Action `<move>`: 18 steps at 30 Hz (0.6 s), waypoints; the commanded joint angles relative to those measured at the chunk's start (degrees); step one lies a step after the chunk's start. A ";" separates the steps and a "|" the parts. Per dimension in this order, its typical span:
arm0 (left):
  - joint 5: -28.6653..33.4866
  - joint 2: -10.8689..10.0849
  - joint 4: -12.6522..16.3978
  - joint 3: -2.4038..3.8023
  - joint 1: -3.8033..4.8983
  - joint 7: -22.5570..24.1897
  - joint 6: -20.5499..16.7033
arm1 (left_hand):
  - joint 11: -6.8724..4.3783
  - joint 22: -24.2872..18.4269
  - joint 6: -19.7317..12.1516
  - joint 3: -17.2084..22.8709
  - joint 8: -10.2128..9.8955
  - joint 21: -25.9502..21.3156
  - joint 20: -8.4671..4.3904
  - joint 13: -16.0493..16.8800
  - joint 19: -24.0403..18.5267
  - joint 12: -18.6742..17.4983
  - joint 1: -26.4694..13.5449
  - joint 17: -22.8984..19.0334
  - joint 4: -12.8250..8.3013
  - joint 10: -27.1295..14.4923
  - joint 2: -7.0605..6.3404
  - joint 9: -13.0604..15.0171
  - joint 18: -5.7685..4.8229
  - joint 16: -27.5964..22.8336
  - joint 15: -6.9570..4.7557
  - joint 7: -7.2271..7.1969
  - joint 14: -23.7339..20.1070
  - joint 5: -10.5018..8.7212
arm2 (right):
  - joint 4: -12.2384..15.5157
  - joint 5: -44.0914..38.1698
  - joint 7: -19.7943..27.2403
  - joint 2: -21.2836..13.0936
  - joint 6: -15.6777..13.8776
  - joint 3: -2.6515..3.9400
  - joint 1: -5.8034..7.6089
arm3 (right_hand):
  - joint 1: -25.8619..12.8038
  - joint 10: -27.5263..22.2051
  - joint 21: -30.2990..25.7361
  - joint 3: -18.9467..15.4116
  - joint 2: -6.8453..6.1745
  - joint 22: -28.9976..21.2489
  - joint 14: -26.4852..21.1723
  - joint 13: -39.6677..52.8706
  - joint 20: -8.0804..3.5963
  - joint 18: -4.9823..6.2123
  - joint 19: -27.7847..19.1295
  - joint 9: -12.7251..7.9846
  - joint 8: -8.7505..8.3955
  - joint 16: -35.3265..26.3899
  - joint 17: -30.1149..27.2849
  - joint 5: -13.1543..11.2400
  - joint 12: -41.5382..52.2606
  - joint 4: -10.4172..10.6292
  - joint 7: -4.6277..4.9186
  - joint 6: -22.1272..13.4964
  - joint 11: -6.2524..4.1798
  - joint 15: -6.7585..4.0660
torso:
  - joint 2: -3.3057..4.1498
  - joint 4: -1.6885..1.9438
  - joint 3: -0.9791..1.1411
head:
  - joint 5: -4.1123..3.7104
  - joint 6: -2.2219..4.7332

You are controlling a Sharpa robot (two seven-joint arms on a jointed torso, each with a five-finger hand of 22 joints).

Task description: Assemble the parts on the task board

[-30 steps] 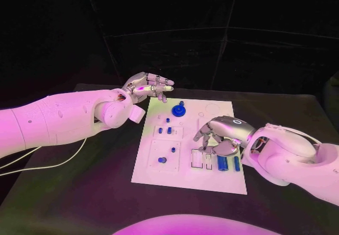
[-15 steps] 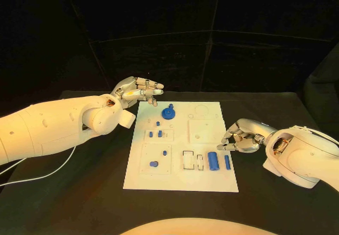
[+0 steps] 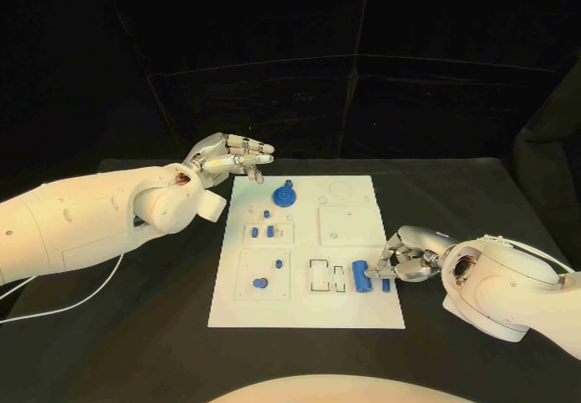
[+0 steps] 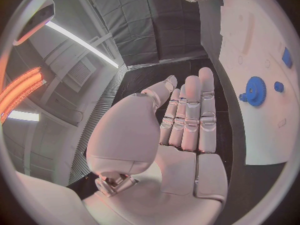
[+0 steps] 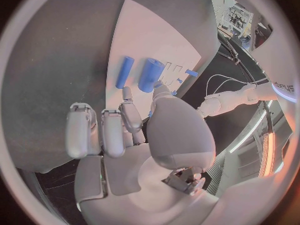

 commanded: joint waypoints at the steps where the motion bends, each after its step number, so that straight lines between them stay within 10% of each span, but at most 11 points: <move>1: 0.14 -0.08 0.06 0.03 0.06 0.40 0.64 | 0.00 -0.06 -0.26 -0.47 -0.23 -0.30 -0.07 -0.09 -0.34 0.26 -0.10 -0.06 -0.01 -0.39 0.41 -0.07 0.77 -0.27 0.09 0.15 -0.17 -0.11 | 0.18 -3.21 -1.71 0.54 -0.37 0.03 -0.42 | -0.58 0.71 0.35 -0.65 -0.09 0.89 2.73 0.49 0.11 -0.36 0.55 0.14 0.50 0.48 0.34 -0.29 0.60 -0.05 -0.06 -0.60 0.03 0.35 | -0.05 -0.09 -0.03 | -0.03 0.04; 18: 0.14 -0.15 -0.21 -0.04 -0.02 0.33 0.77 | 0.00 -0.06 -0.26 -0.47 -0.23 -0.30 -0.07 -0.09 -0.34 0.26 -0.10 -0.06 -0.01 -0.39 0.41 -0.07 0.77 -0.27 0.09 0.15 -0.17 -0.11 | 0.29 -6.64 -0.36 3.02 -2.37 0.02 -1.18 | -0.51 1.25 0.60 -1.49 0.05 1.40 2.82 1.92 0.12 -0.46 0.81 0.54 1.37 0.86 1.09 -0.26 1.64 -0.06 -0.17 -0.55 -0.04 0.32 | 0.10 0.10 -0.06 | -0.12 0.19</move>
